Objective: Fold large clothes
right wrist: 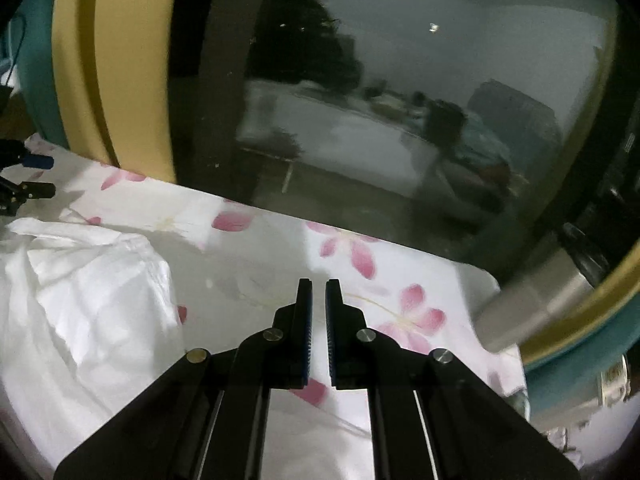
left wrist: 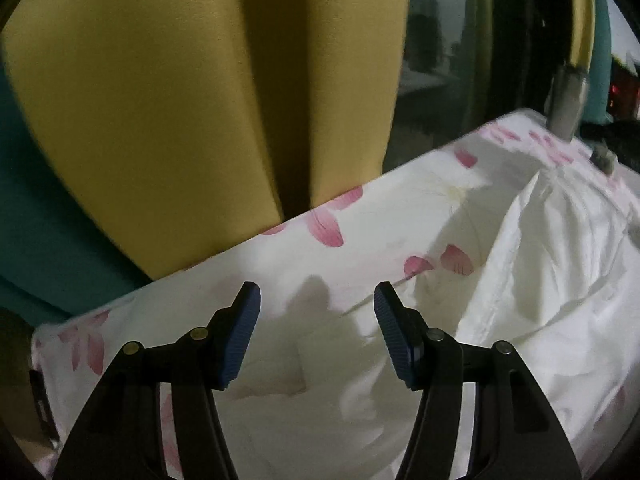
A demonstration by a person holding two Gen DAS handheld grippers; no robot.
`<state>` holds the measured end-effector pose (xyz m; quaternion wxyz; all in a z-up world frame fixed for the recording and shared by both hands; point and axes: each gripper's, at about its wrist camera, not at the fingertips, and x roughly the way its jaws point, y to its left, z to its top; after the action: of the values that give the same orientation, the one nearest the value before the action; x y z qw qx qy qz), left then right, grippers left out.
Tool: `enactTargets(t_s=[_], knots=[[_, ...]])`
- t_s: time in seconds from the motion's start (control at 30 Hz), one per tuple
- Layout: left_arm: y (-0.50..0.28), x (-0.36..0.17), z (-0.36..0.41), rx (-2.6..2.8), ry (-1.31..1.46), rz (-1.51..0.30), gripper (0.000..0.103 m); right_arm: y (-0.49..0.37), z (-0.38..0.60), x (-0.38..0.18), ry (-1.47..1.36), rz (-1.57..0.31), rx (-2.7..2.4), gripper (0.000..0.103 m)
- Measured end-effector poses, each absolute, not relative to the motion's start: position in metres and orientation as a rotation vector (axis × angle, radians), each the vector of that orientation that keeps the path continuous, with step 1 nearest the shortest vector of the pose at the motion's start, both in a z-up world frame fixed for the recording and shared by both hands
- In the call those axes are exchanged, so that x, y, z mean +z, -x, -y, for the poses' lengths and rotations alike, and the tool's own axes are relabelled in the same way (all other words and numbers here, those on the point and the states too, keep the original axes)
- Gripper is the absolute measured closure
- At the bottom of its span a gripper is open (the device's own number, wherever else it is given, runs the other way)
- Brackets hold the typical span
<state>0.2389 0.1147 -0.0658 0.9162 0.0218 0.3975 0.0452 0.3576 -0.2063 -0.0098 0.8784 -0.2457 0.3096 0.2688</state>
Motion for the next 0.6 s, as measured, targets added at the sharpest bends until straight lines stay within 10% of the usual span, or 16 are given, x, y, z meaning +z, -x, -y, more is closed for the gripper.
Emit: enactTargets(t_s=[0.23, 0.4, 0.6], knots=[[-0.192, -0.046, -0.124, 0.062, 0.022, -0.748, 0.041, -0.306, 0.279, 0.002, 0.487, -0.673, 0.511, 0.089], [-0.147, -0.053, -0.103, -0.012, 0.014, -0.774, 0.041, -0.263, 0.316, -0.014, 0.438, -0.737, 0.528, 0.04], [-0.112, -0.075, -0.072, -0.102, -0.034, -0.823, 0.041, -0.223, 0.311, -0.049, 0.531, -0.779, 0.598, 0.04]])
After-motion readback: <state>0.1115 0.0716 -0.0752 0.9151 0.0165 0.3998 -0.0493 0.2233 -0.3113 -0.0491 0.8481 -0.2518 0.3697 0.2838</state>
